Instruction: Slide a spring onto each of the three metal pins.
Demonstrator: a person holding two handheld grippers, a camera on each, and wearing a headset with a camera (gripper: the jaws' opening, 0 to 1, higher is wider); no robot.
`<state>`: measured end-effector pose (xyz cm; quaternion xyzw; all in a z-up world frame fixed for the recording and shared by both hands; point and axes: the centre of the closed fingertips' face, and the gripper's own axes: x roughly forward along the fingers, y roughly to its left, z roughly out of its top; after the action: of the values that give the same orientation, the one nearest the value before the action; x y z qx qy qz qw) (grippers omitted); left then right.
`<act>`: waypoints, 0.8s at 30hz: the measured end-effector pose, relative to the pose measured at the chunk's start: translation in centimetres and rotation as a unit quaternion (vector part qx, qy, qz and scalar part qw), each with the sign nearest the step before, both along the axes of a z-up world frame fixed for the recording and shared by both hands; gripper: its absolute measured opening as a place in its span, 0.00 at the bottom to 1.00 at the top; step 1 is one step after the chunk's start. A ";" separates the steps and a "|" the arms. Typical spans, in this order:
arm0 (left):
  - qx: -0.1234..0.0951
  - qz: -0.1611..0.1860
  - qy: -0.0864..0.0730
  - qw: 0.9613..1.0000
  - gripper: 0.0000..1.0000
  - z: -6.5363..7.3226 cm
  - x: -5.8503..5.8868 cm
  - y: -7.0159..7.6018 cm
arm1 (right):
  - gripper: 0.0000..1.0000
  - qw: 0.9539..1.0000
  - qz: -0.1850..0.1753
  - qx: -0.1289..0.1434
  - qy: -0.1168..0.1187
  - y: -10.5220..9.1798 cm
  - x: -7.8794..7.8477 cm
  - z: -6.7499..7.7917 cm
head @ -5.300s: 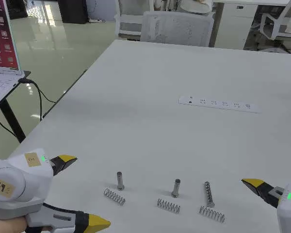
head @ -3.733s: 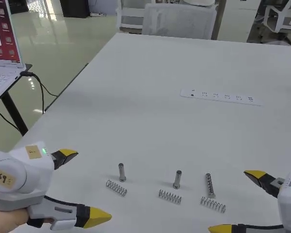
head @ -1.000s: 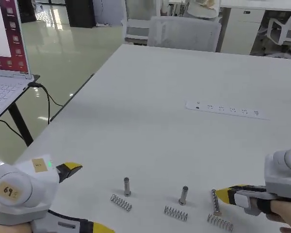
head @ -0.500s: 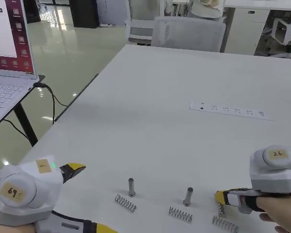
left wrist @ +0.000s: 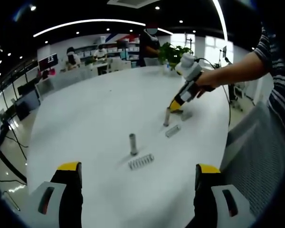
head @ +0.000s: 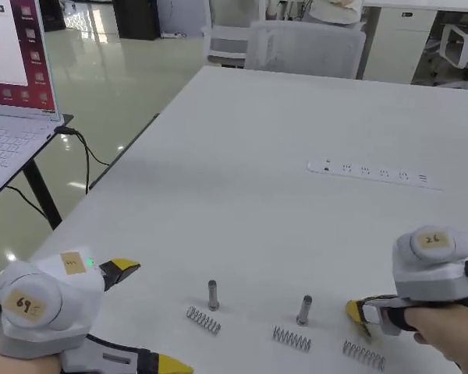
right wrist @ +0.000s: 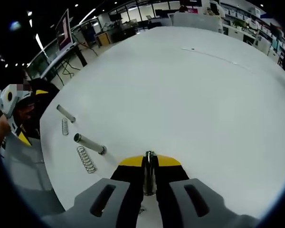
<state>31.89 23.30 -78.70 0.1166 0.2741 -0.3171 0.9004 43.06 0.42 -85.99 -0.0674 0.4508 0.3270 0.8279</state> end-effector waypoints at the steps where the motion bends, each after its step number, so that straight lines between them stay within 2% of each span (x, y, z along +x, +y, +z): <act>1: 0.000 0.000 0.000 1.000 0.96 0.0 0.0 0.0 | 0.05 1.000 0.008 -0.006 -0.011 -0.1 0.1 0.0; 7: 0.000 -0.001 0.004 1.000 0.96 -0.3 -0.3 0.0 | 0.05 1.000 0.014 -0.004 -0.016 -0.1 0.1 0.2; 10: -0.001 0.000 0.003 1.000 0.96 -0.2 -0.3 0.0 | 0.05 1.000 0.009 0.007 -0.022 -0.3 0.0 0.7; 17: -0.004 0.000 0.001 1.000 0.96 -0.2 -0.1 -0.2 | 0.05 0.998 0.004 0.040 -0.043 -0.7 -0.1 2.3; 24: -0.005 -0.002 0.002 1.000 0.96 -0.4 -0.1 -0.6 | 0.05 0.996 0.012 0.057 -0.073 -0.7 -0.3 3.6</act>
<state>31.76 22.75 -79.09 0.1117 0.2740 -0.3210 0.8997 42.73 -0.26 -82.41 -0.0489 0.3687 0.3561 0.8573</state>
